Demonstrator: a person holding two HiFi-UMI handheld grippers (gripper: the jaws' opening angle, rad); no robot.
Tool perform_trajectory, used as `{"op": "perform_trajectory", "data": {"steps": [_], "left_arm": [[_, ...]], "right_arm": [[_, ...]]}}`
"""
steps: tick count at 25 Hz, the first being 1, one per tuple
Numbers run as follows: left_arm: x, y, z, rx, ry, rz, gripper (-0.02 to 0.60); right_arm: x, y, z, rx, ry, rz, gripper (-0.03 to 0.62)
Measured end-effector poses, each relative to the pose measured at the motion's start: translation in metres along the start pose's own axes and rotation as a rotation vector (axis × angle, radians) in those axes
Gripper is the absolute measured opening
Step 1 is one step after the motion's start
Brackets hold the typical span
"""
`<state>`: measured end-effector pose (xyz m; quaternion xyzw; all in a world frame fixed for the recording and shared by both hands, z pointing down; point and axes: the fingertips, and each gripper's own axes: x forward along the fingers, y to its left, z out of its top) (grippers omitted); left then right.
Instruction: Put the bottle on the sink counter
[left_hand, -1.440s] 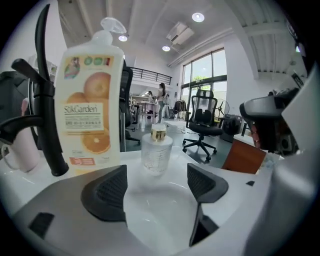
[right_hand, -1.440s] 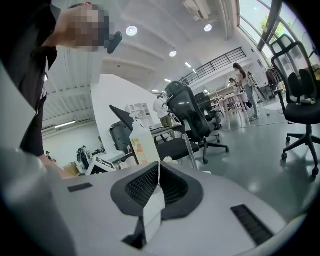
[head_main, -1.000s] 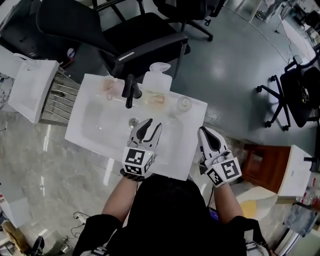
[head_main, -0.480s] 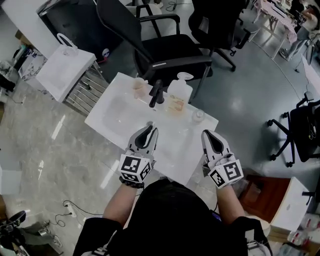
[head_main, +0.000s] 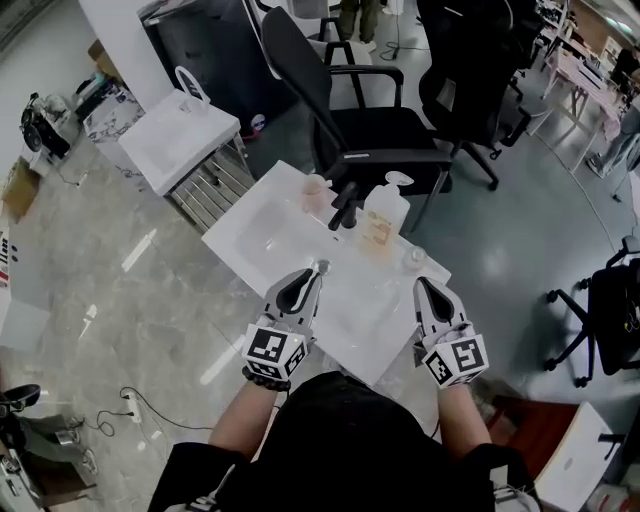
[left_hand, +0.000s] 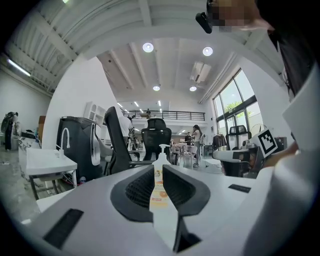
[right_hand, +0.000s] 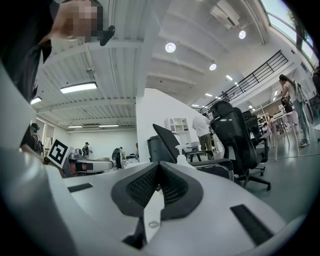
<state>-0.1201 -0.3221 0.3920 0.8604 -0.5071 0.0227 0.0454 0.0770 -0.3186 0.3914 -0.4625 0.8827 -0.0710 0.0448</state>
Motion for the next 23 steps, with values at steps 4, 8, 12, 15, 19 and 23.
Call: {"op": "perform_trajectory", "data": {"steps": [4,8,12,15,19,23], "left_arm": [[-0.009,0.002,0.000,-0.006,-0.002,0.036,0.062],[-0.013,-0.003,-0.003,-0.019,0.004,0.047,0.062],[-0.011,-0.005,-0.005,-0.026,0.005,0.049,0.063],[-0.009,-0.006,-0.006,-0.026,0.006,0.044,0.062],[-0.006,-0.006,-0.007,-0.026,0.010,0.043,0.063],[-0.002,-0.005,-0.006,-0.027,0.009,0.043,0.063]], "right_arm": [[0.004,0.005,0.001,-0.005,0.004,0.034,0.029],[0.003,0.007,0.002,-0.007,0.009,0.056,0.029],[0.004,0.006,0.003,-0.013,0.013,0.065,0.029],[0.005,0.004,0.003,-0.015,0.012,0.065,0.029],[0.006,0.003,0.002,-0.017,0.019,0.068,0.029],[0.008,0.001,0.002,-0.017,0.022,0.066,0.029]]}}
